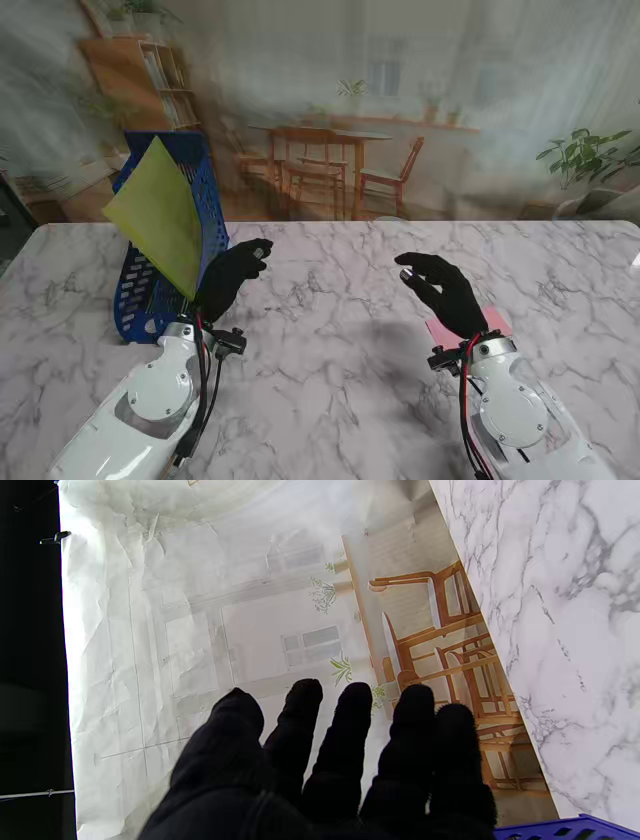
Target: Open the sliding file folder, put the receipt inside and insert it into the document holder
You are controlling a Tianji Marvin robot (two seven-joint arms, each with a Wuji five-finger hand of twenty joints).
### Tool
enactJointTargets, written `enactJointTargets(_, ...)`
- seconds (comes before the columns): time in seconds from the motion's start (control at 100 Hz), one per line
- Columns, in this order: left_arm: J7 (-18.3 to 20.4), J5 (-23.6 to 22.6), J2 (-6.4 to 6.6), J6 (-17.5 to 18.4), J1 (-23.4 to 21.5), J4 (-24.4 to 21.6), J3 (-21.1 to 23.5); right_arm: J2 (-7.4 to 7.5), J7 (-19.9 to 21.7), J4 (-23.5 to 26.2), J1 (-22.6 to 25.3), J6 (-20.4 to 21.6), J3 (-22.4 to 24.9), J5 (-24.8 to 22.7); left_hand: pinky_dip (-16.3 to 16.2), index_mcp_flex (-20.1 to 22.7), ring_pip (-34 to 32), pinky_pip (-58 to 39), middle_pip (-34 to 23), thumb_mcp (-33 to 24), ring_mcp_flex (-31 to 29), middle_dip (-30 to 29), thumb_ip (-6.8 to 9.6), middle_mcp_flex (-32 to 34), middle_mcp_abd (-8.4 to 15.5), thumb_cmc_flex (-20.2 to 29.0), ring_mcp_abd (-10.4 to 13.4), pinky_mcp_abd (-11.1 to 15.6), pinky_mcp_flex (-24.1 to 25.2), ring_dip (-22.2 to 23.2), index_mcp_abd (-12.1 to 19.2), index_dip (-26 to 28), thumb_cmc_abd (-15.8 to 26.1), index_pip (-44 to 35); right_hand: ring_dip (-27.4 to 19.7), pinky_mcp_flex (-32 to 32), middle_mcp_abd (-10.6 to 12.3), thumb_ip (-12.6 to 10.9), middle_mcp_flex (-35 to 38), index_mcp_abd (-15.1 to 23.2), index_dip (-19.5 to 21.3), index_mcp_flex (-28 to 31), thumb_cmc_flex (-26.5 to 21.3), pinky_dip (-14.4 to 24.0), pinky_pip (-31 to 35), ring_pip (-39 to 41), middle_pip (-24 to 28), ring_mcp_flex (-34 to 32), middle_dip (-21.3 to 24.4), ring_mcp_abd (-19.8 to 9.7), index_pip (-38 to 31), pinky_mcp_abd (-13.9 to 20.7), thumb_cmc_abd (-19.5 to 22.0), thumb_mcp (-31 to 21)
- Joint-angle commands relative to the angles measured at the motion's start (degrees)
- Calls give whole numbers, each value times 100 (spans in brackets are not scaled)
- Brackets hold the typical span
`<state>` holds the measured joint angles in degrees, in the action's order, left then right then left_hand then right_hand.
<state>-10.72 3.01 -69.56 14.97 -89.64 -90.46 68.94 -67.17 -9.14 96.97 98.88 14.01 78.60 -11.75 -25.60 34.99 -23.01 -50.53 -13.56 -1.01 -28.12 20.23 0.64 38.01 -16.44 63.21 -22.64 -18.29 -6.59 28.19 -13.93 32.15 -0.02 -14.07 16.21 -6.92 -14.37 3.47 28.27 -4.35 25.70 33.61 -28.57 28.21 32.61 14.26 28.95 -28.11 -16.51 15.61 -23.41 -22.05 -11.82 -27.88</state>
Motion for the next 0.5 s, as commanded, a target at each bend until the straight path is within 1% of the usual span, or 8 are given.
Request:
enactJointTargets(0.0, 91, -21, -2, -5, -39, -78, -29, -9, -22, 62, 101, 28, 25, 3, -125, 103, -171, -160, -42, 147, -87, 72, -32, 90, -3, -67, -31, -7, 37, 24, -27, 40, 203, -52, -16, -9, 70, 85, 42, 163, -104, -28, 203, 79, 23, -252, -38, -114, 38, -163, -104, -5, 82, -41)
enactJointTargets(0.31, 73, -50, 10, 110, -125, -214, 18, -13, -74, 171, 221, 24, 50, -43, -123, 80, -157, -157, -28, 148, -79, 66, -35, 77, -3, -64, -25, -8, 36, 17, -27, 33, 196, -37, -8, -11, 53, 83, 47, 157, -104, -16, 195, 86, 51, -245, -32, -121, 35, -155, -101, -12, 83, -31)
enactJointTargets(0.49, 52, -110, 25, 275, -197, -331, 58, -21, -114, 192, 226, -23, 49, -59, -119, 49, -135, -150, -1, 150, -44, 53, -39, 19, 10, -65, -8, 9, 38, 5, -15, 27, 194, -21, -6, -1, 48, 84, 50, 151, -103, -9, 190, 86, 64, -243, -27, -118, 32, -156, -97, -5, 90, -28)
